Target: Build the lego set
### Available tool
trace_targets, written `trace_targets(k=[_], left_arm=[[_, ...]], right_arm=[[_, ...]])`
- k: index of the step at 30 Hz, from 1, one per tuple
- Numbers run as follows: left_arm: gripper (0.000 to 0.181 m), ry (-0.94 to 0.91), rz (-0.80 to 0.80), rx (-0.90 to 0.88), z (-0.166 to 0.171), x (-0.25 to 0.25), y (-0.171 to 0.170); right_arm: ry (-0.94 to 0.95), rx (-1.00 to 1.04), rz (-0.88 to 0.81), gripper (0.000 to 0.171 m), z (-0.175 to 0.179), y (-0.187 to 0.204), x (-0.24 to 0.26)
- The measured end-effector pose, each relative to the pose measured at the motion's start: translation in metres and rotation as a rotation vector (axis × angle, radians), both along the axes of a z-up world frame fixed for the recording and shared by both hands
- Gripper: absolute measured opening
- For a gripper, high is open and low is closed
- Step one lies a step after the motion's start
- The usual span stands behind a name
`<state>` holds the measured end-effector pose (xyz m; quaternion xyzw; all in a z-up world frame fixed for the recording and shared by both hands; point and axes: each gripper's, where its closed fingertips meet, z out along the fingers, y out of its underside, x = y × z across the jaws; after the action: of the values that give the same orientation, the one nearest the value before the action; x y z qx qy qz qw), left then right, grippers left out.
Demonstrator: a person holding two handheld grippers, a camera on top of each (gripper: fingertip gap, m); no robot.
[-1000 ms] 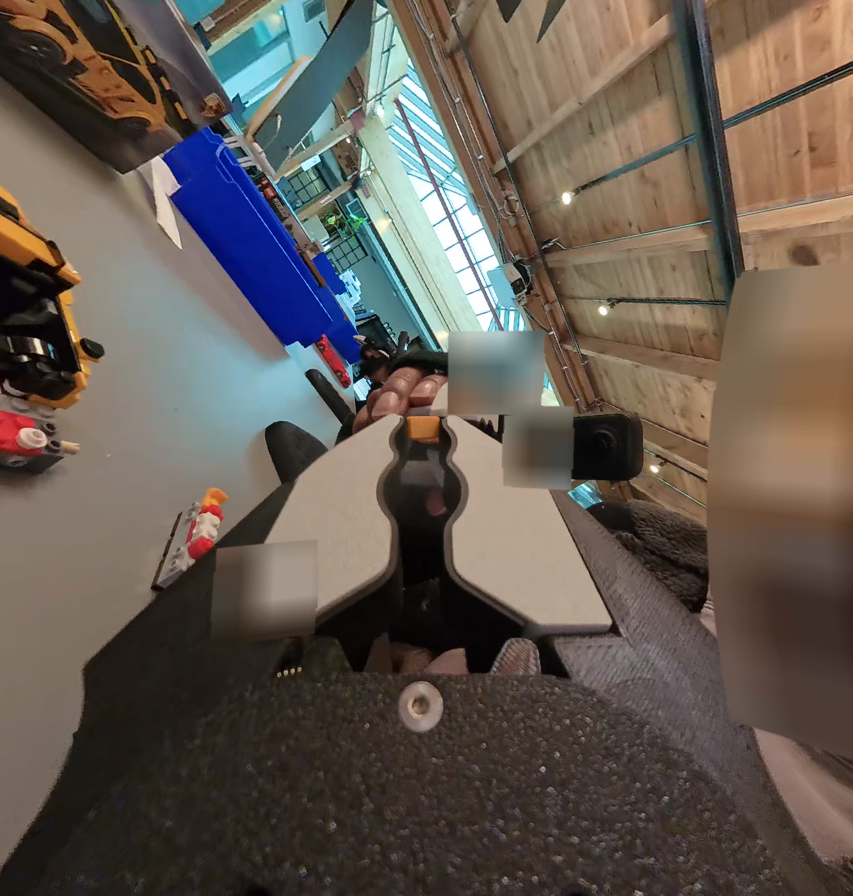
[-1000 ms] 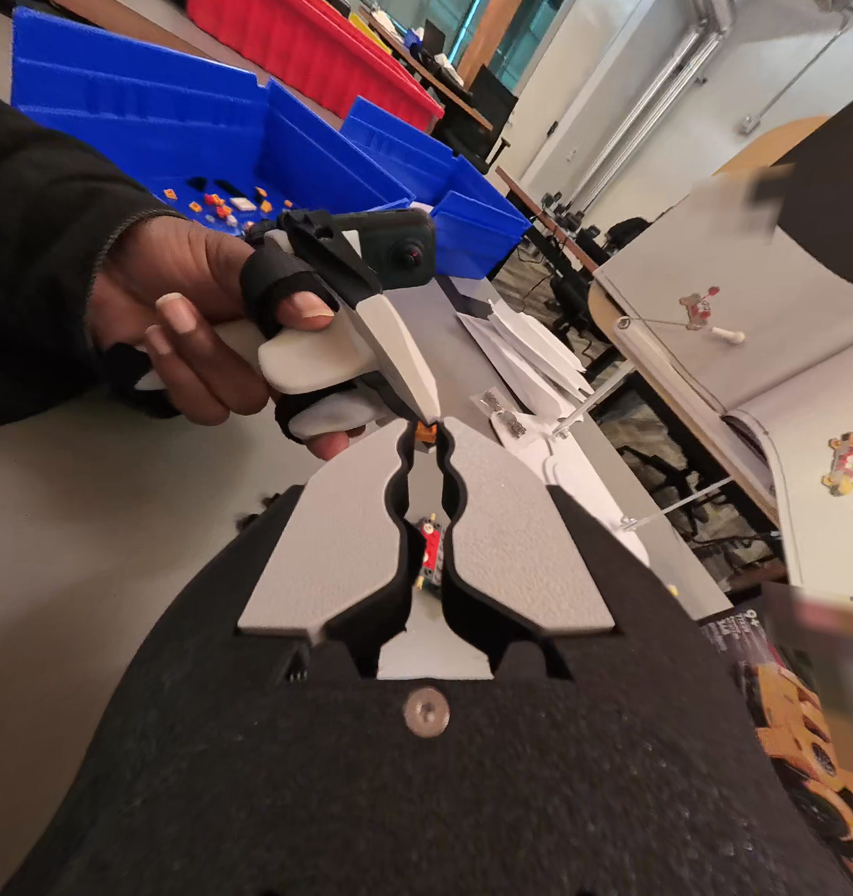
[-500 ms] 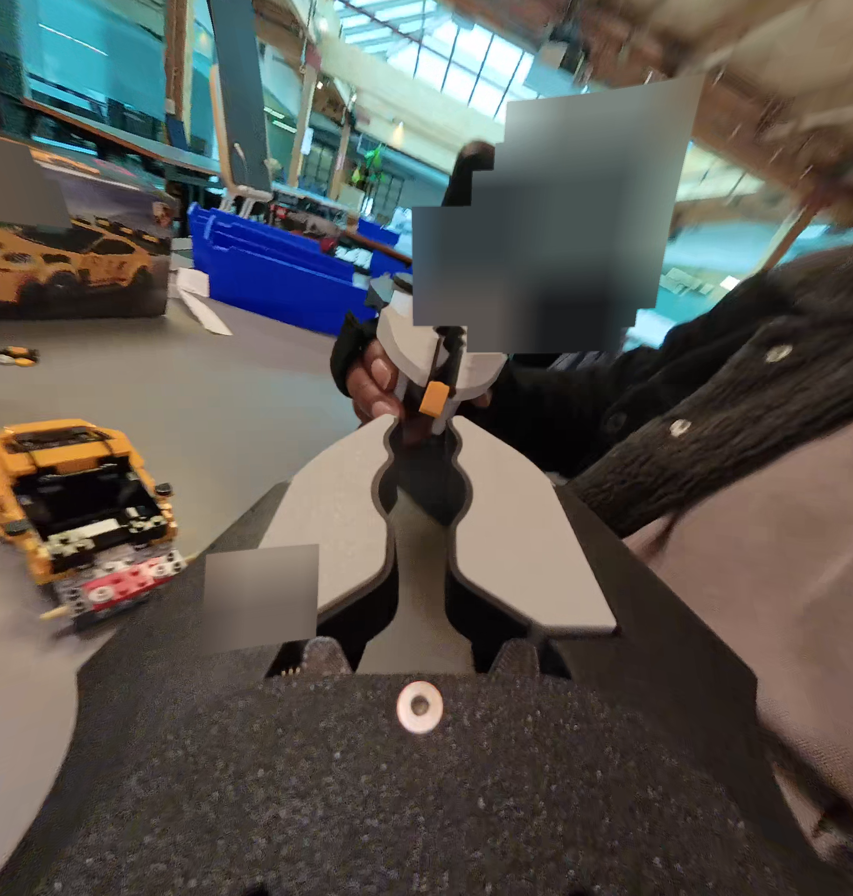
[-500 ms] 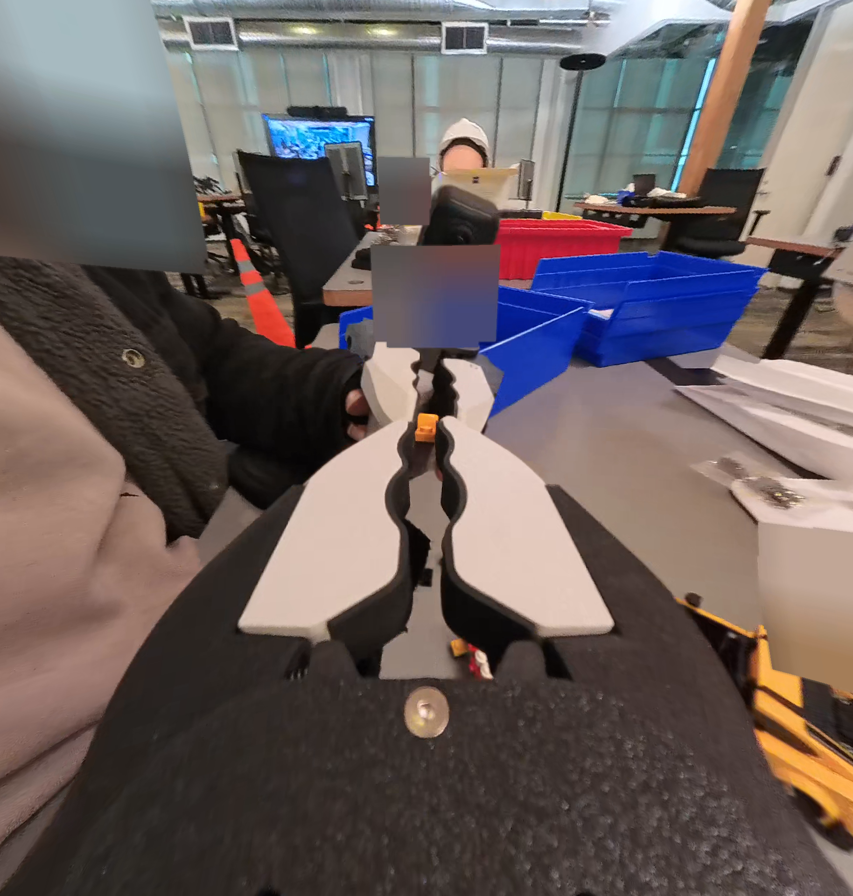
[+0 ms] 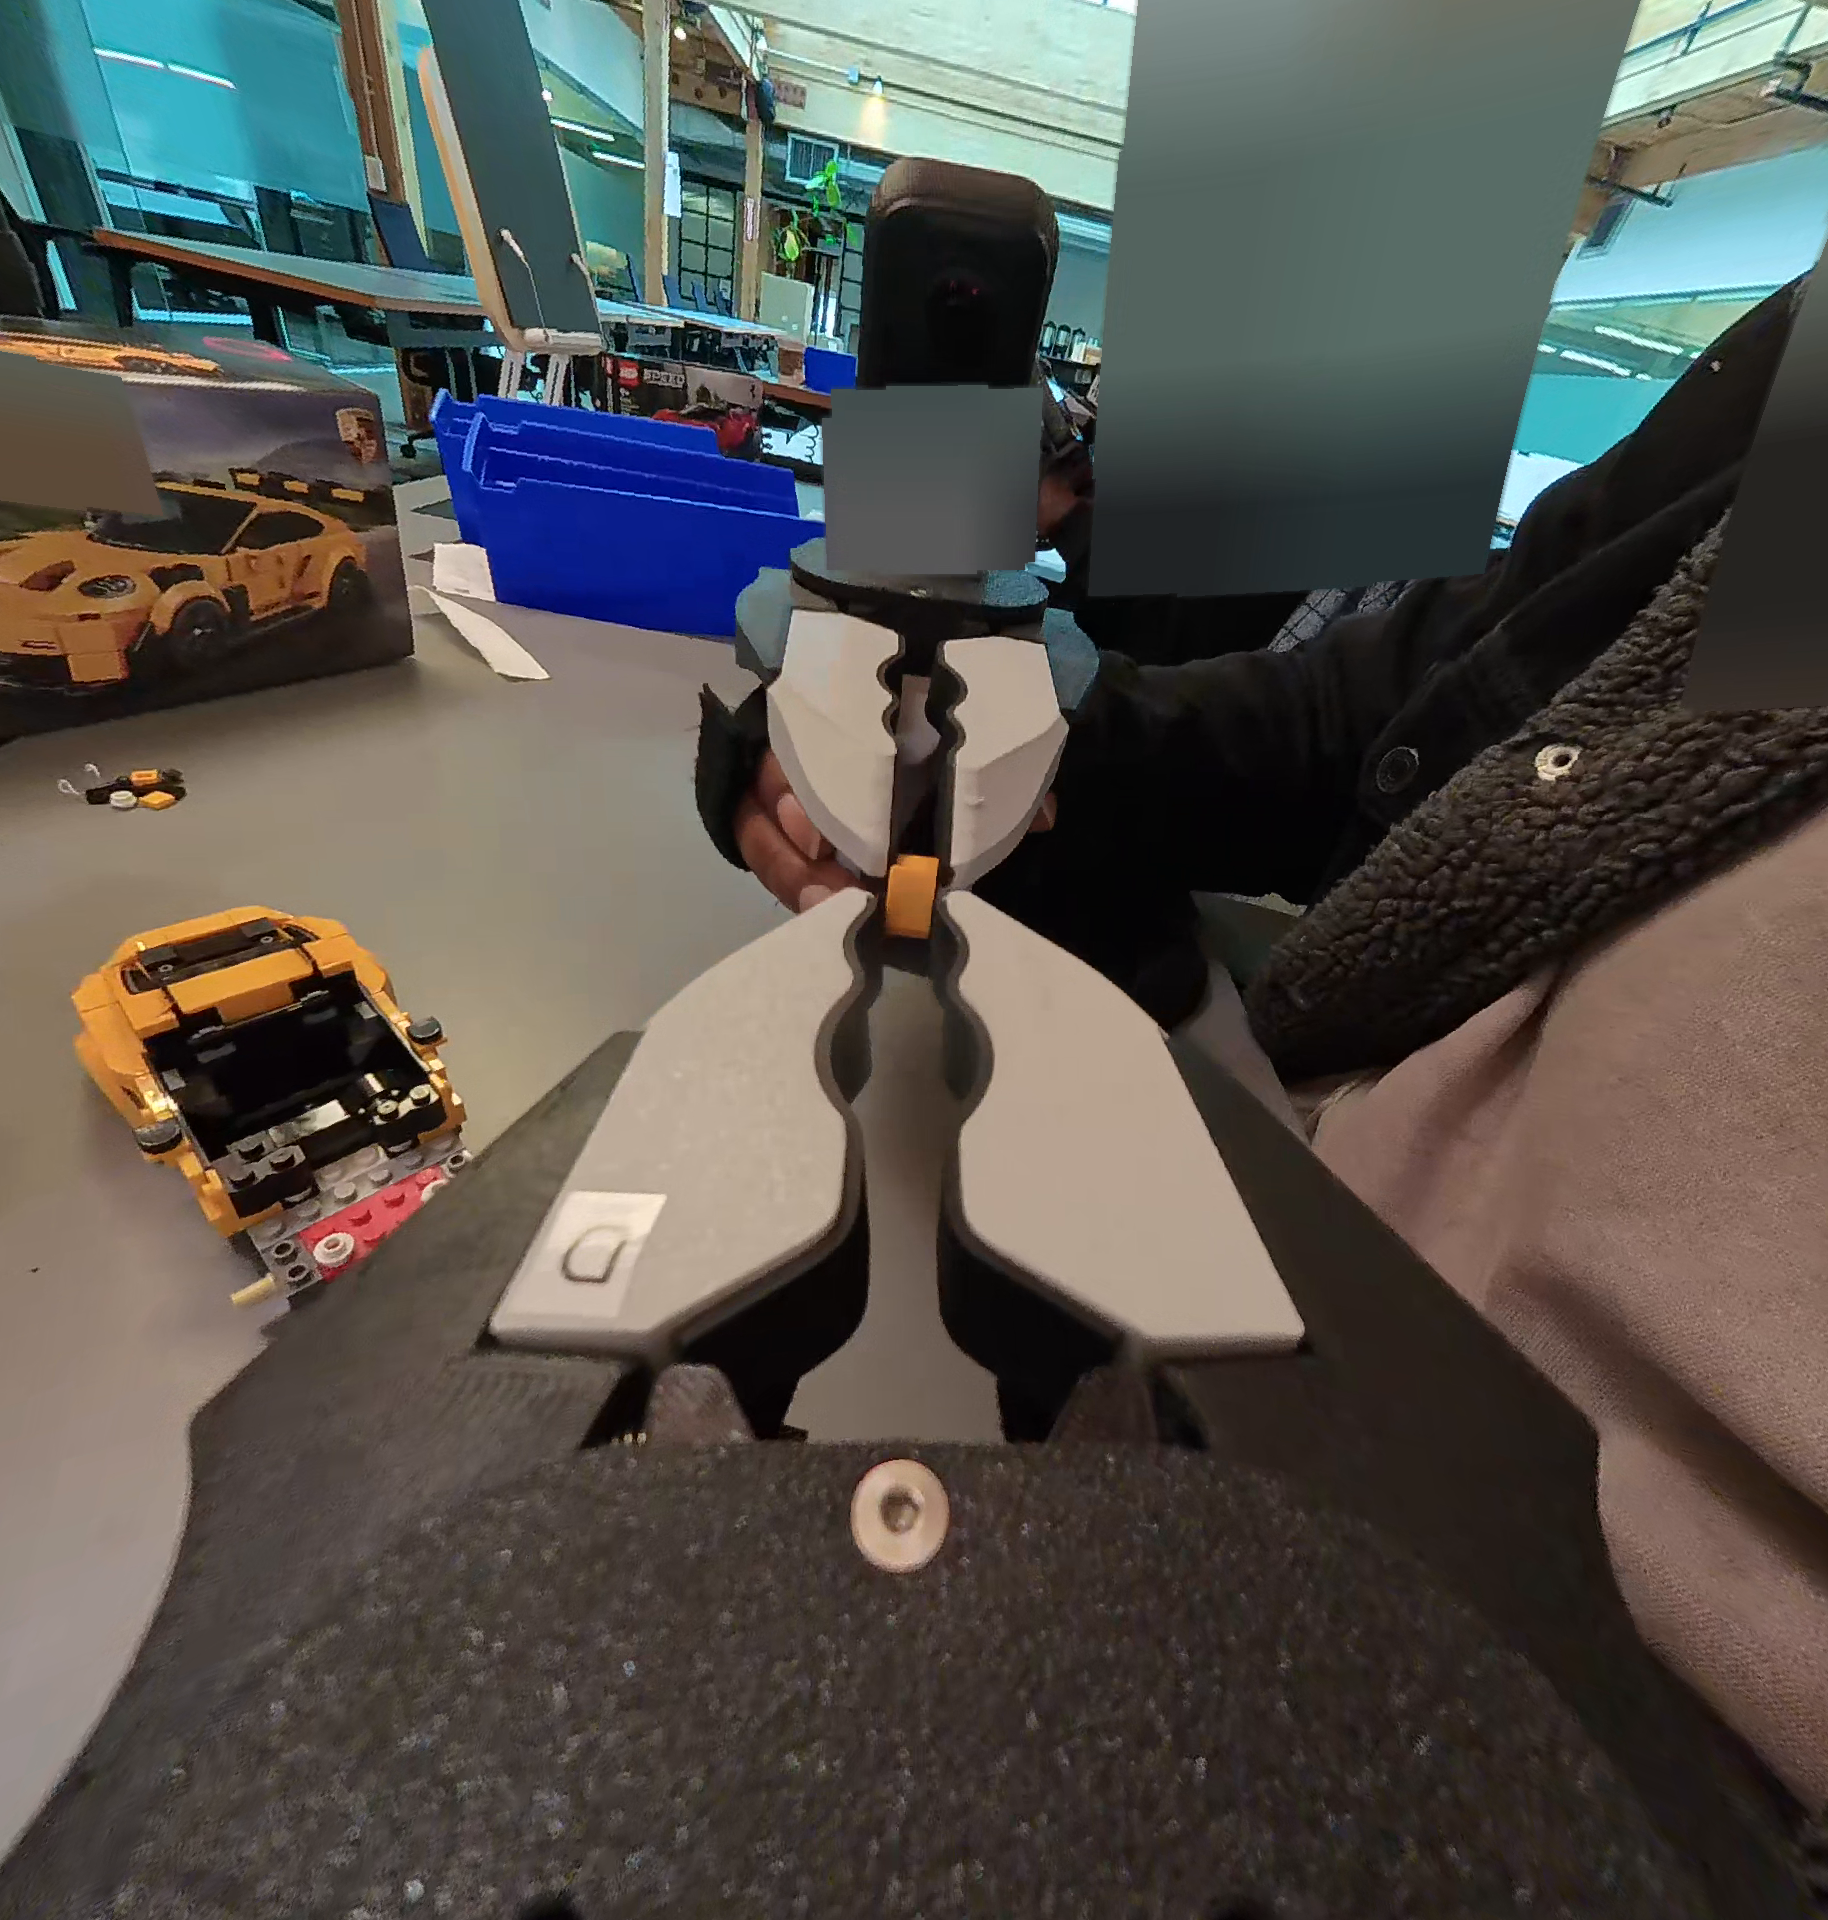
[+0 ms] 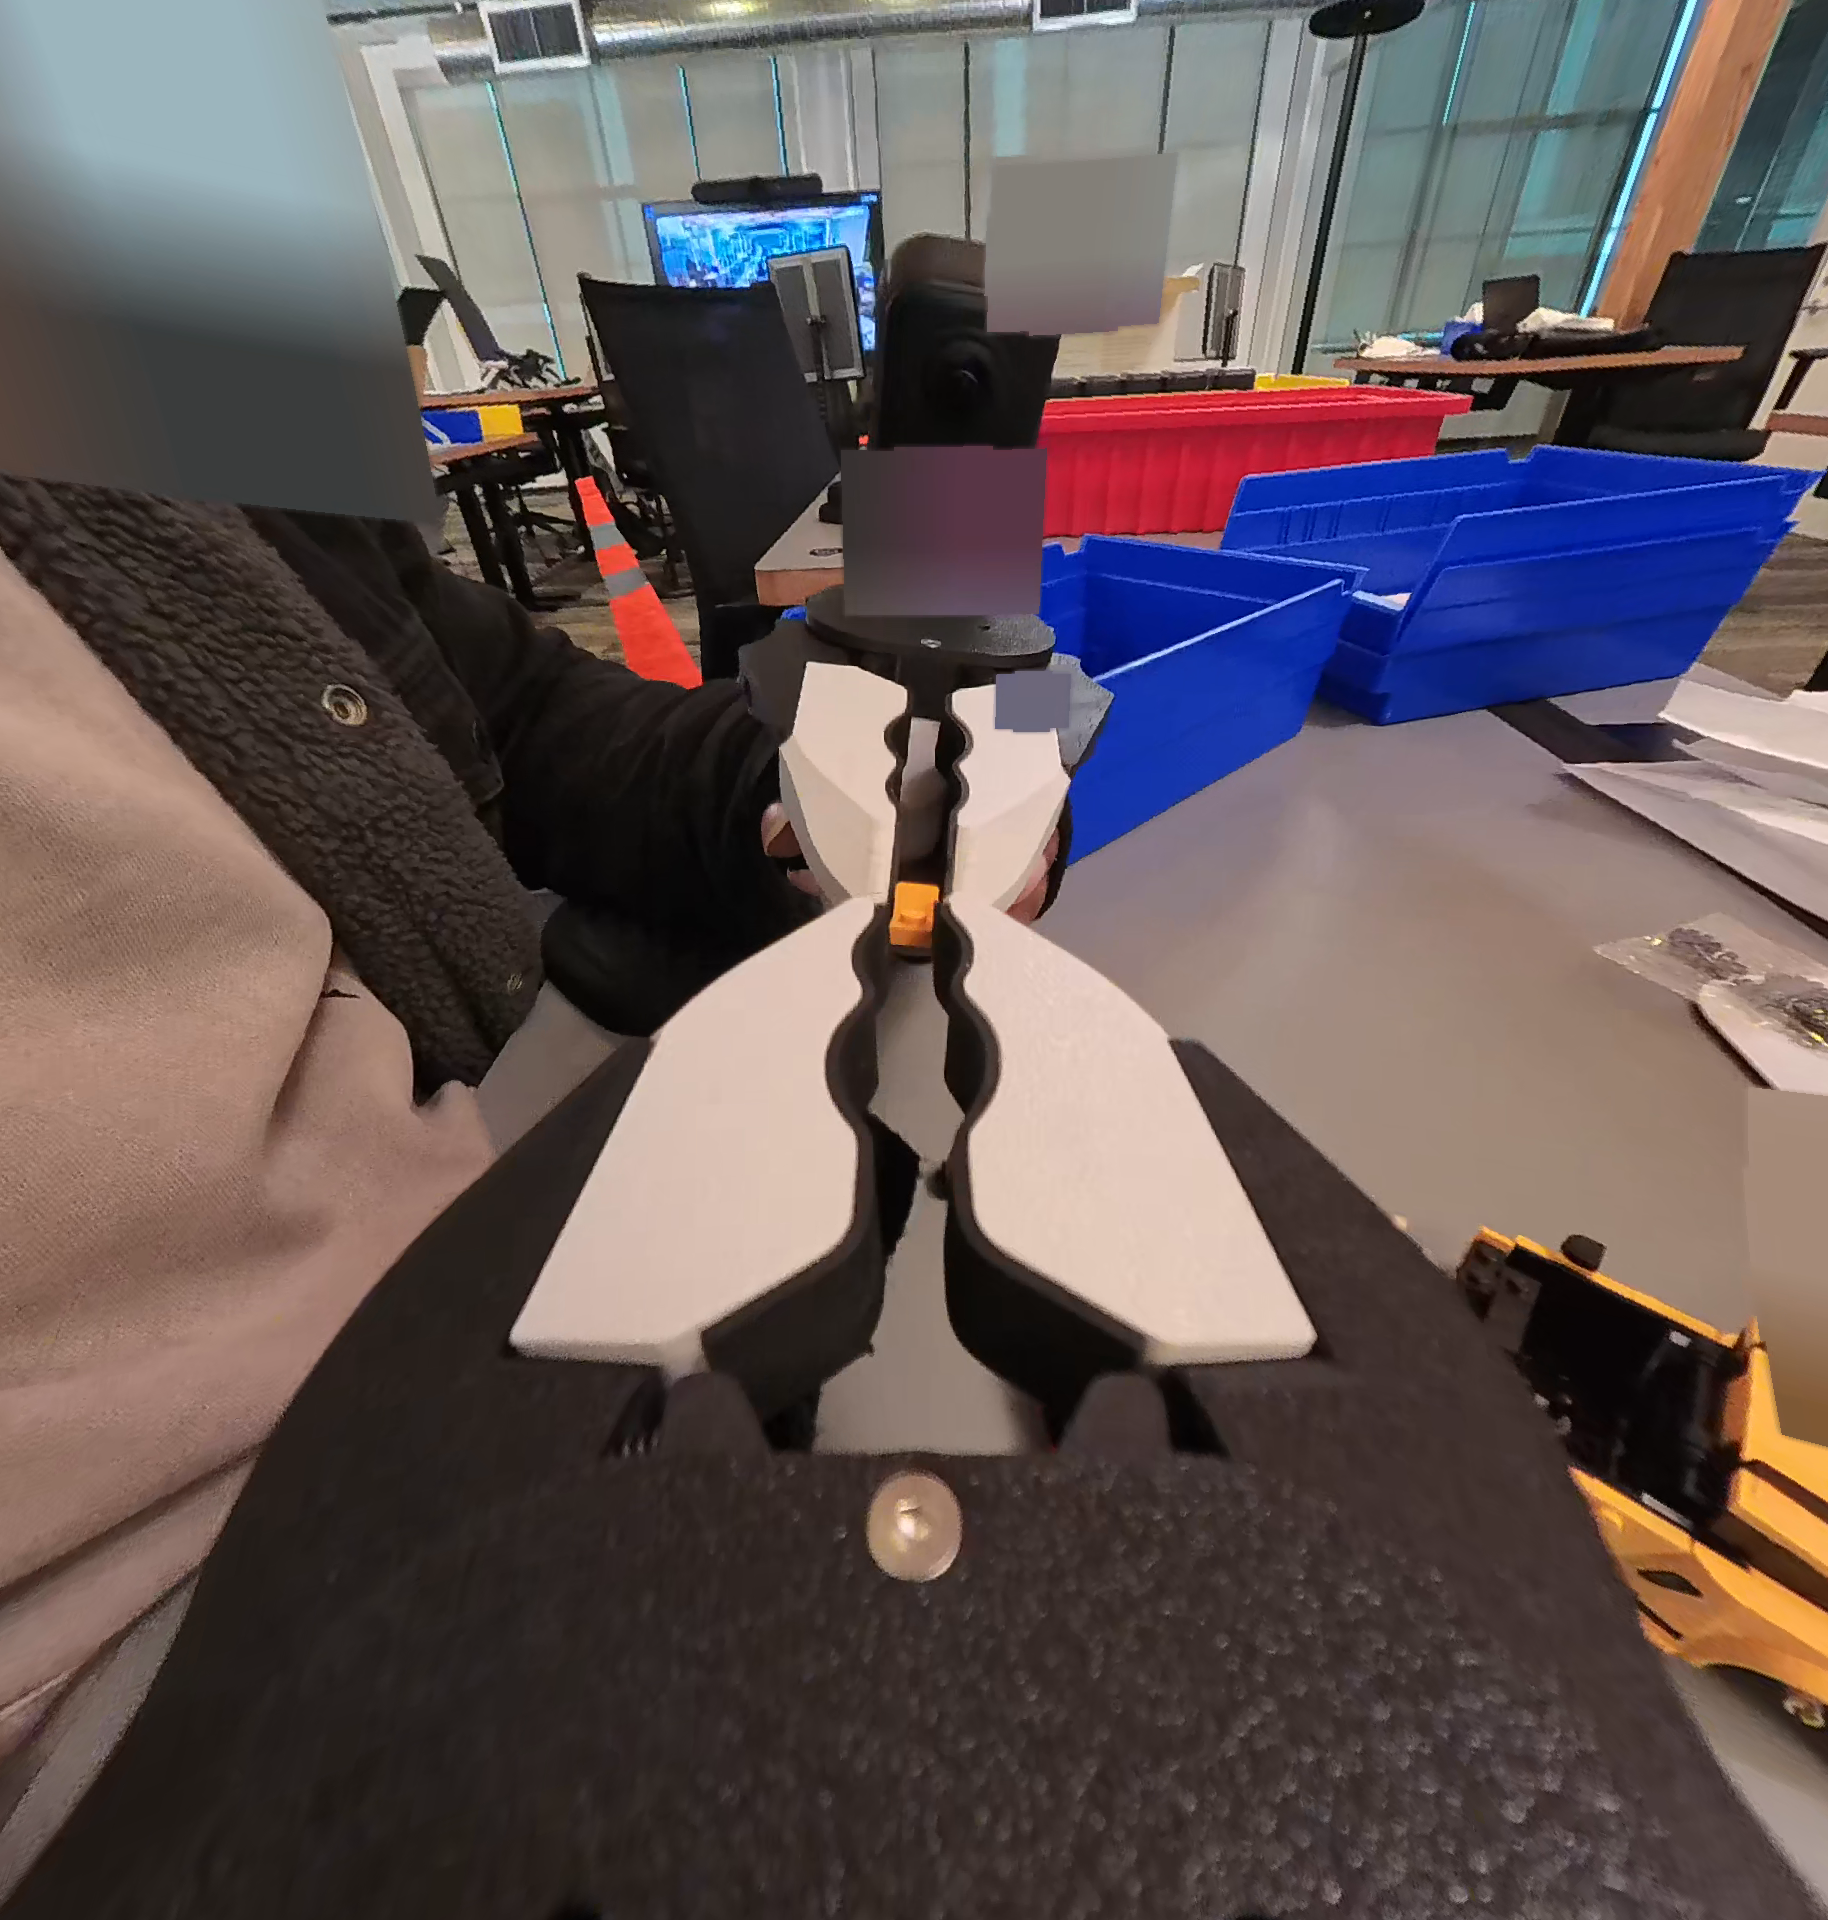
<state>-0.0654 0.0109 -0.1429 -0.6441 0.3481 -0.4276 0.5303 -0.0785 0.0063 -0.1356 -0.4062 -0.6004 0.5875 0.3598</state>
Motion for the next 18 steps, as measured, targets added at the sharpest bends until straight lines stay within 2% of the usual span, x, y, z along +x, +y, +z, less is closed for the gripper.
trace_targets(k=[12, 15, 18], left_arm=[[0.007, 0.125, 0.020, 0.006, -0.020, -0.001, 0.005], [0.008, 0.193, 0.056, -0.016, -0.030, -0.004, 0.011], [0.008, 0.337, 0.127, -0.047, -0.054, -0.014, 0.023]], right_arm=[[-0.058, -0.010, 0.034, 0.007, -0.018, 0.006, -0.001], [-0.109, 0.004, 0.011, 0.007, -0.028, 0.012, -0.003], [-0.209, 0.094, -0.036, 0.014, -0.043, 0.023, -0.003]])
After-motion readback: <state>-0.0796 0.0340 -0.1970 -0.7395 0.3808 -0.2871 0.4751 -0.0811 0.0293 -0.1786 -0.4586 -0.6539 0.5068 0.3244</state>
